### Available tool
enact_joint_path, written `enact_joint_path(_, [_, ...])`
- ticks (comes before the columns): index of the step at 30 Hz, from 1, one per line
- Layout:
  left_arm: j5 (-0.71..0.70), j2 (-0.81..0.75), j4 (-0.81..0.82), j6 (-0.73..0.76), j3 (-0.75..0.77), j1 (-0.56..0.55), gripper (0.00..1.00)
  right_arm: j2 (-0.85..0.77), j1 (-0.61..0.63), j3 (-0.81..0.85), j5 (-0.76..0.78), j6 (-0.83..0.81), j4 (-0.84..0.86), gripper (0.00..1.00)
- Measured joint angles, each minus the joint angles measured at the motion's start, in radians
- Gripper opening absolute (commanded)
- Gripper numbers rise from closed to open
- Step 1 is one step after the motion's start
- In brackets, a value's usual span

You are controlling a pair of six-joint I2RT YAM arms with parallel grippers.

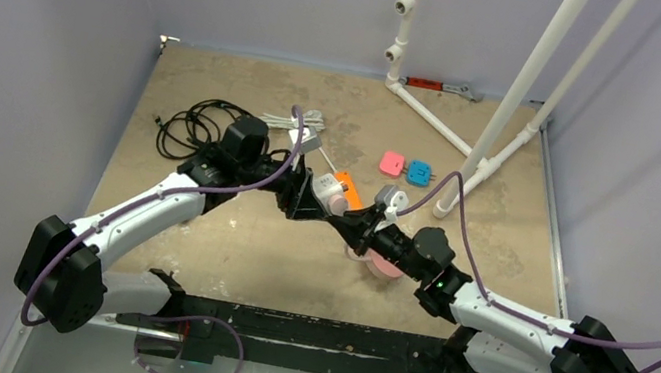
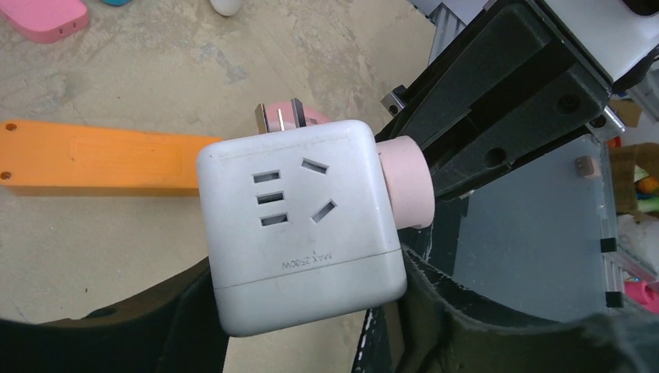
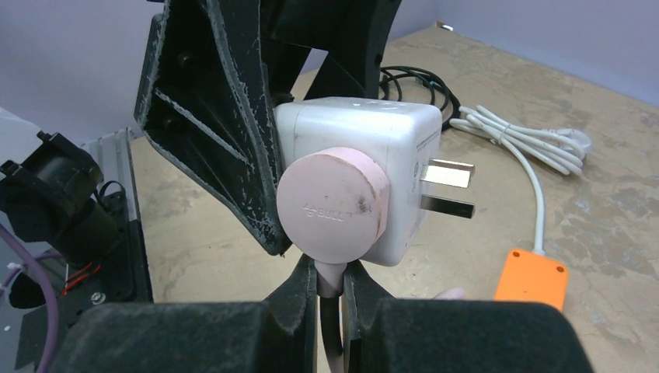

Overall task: Pull the plug off the socket
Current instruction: Remove the plug from the socket.

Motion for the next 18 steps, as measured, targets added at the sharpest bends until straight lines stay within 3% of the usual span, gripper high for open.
enact_joint_path(3, [0.003,0.000,0.004,0.000,0.000,0.000,0.33,0.001,0.000,0.000,0.003,-0.002,-0.003,0.00])
enact_joint_path(6, [0.002,0.001,0.006,0.000,0.000,0.000,0.03,0.000,0.000,0.000,0.006,-0.002,-0.003,0.00])
enact_joint_path(12, [-0.030,0.000,0.000,0.013,0.000,-0.003,0.00,0.002,0.001,0.005,0.031,-0.002,-0.018,0.00])
enact_joint_path(18, [-0.166,-0.063,-0.031,0.045,-0.014,-0.004,0.00,0.104,0.006,0.079,0.072,0.007,-0.040,0.00])
